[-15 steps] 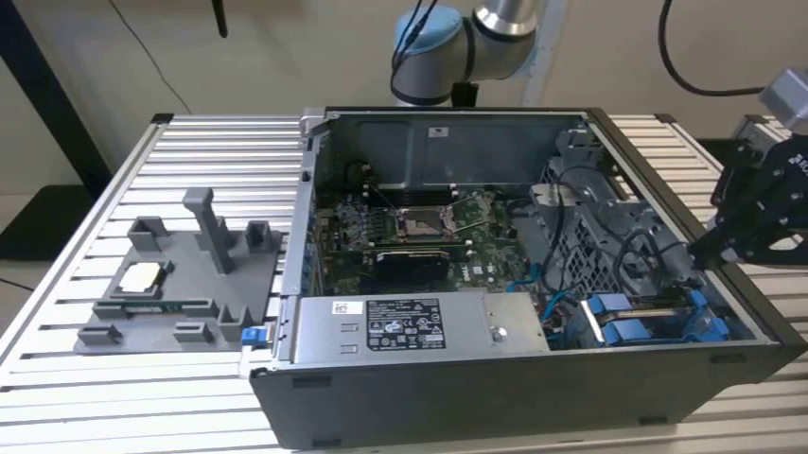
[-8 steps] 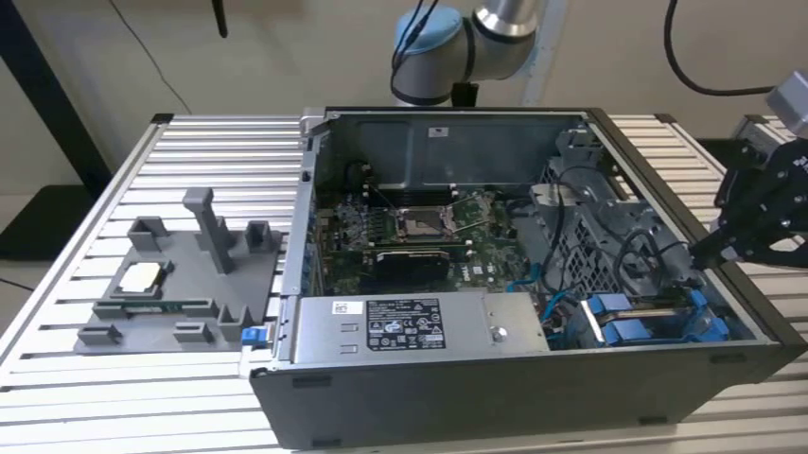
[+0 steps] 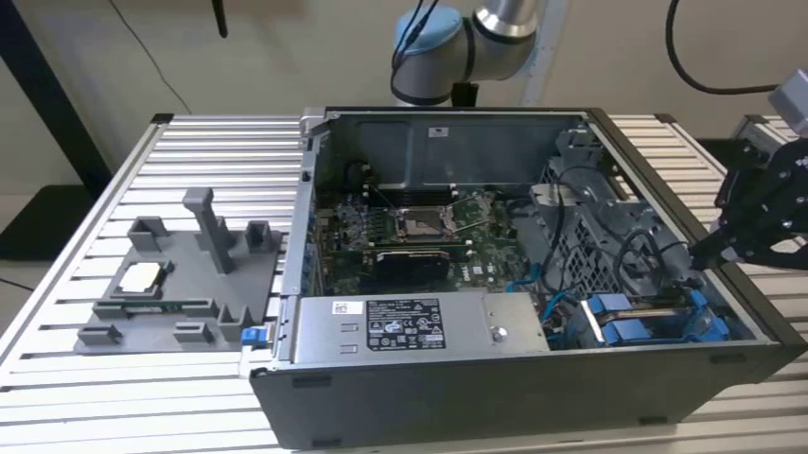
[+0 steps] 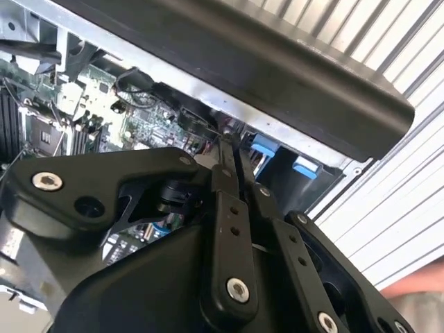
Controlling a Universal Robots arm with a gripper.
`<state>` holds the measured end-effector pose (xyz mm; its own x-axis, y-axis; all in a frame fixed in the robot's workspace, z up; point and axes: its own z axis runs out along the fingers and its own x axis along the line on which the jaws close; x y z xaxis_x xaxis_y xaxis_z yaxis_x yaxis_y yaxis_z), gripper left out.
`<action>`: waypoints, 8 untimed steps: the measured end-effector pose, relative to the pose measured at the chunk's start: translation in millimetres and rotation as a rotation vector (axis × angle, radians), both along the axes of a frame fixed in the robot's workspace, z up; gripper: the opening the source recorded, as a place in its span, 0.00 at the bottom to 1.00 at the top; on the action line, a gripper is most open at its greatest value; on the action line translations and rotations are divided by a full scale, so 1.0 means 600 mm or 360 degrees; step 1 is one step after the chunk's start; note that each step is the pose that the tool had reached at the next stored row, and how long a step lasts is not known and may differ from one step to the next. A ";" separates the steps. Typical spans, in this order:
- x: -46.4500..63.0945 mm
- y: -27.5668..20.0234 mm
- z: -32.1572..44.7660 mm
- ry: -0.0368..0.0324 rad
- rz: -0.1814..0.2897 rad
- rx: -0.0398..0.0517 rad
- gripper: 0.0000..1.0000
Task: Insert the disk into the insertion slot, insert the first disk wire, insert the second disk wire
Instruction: 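Insert the second disk wire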
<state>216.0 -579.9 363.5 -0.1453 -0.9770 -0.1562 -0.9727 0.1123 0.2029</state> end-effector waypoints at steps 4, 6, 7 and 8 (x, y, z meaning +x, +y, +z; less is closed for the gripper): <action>-0.021 0.0003 0.014 -0.0001 -0.0005 0.0020 0.16; -0.030 0.0011 0.021 -0.0003 -0.0007 0.0027 0.16; -0.034 0.0015 0.025 -0.0005 -0.0008 0.0031 0.16; -0.039 0.0020 0.028 -0.0006 -0.0009 0.0035 0.16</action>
<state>192.9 -578.7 380.5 -0.1500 -0.9725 -0.1781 -0.9729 0.1131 0.2018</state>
